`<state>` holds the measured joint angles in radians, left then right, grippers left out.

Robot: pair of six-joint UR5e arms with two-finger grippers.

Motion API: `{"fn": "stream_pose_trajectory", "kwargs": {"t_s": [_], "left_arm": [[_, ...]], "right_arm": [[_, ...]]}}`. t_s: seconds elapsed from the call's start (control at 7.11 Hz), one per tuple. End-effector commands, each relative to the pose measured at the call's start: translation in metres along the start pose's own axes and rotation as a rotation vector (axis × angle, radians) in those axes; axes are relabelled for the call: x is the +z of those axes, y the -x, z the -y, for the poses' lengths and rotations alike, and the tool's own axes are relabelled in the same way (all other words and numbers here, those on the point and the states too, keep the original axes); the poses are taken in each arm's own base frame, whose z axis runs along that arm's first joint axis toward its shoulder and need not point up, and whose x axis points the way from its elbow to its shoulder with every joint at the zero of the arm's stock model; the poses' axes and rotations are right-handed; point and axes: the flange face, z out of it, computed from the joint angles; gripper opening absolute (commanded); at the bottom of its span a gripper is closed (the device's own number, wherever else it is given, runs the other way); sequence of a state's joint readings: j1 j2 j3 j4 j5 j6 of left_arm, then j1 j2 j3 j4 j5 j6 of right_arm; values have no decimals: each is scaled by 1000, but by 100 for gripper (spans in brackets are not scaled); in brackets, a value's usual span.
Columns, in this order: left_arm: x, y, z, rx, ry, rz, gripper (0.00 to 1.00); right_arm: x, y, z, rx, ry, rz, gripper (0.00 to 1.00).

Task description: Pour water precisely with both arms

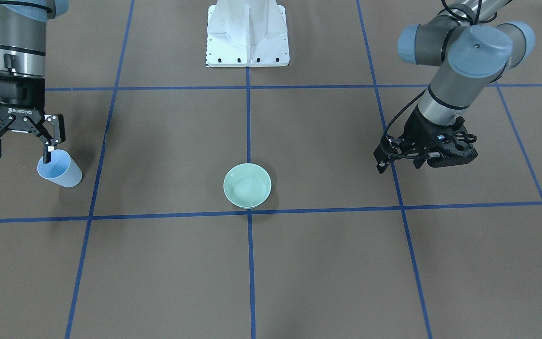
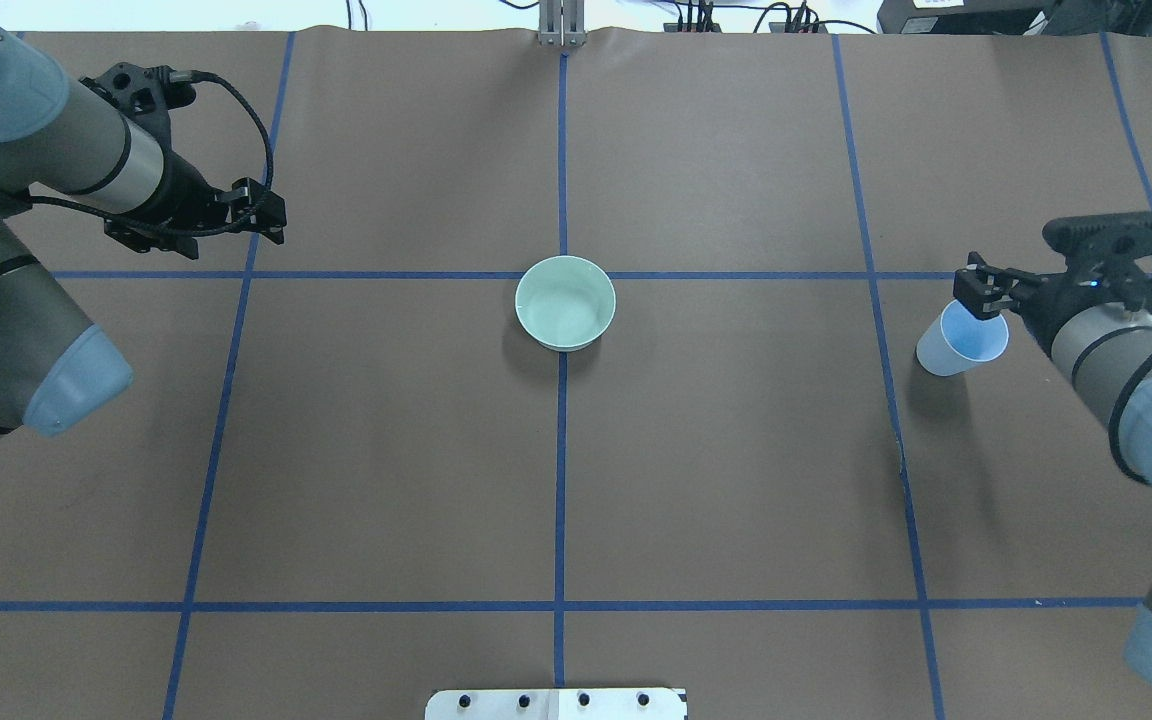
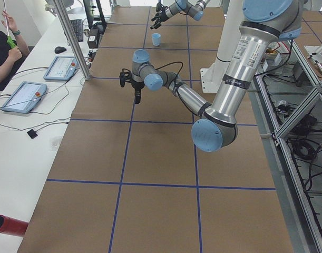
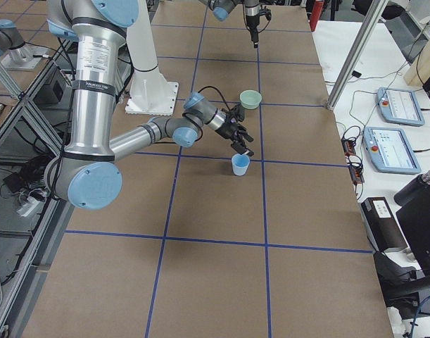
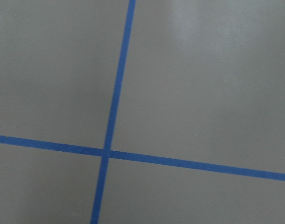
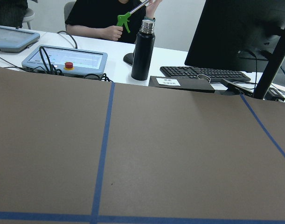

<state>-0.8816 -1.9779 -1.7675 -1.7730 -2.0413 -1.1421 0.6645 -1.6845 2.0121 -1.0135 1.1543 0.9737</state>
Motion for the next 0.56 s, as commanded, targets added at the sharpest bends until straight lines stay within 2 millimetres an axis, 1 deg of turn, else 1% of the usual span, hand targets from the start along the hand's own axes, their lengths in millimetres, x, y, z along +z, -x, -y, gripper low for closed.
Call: {"fn": "stream_pose_trajectory", "kwargs": {"t_s": [0.0, 0.14, 0.28, 0.42], "left_arm": [[3, -75, 5, -73, 16, -51, 100], [12, -119, 1, -112, 37, -68, 100], [28, -149, -16, -147, 73, -73, 100], [39, -189, -36, -169, 103, -85, 100]], "right_arm": [[28, -35, 77, -119, 167, 8, 100], [46, -62, 104, -146, 250, 20, 100], [66, -89, 128, -141, 356, 87, 100], [84, -122, 126, -121, 436, 120, 100]]}}
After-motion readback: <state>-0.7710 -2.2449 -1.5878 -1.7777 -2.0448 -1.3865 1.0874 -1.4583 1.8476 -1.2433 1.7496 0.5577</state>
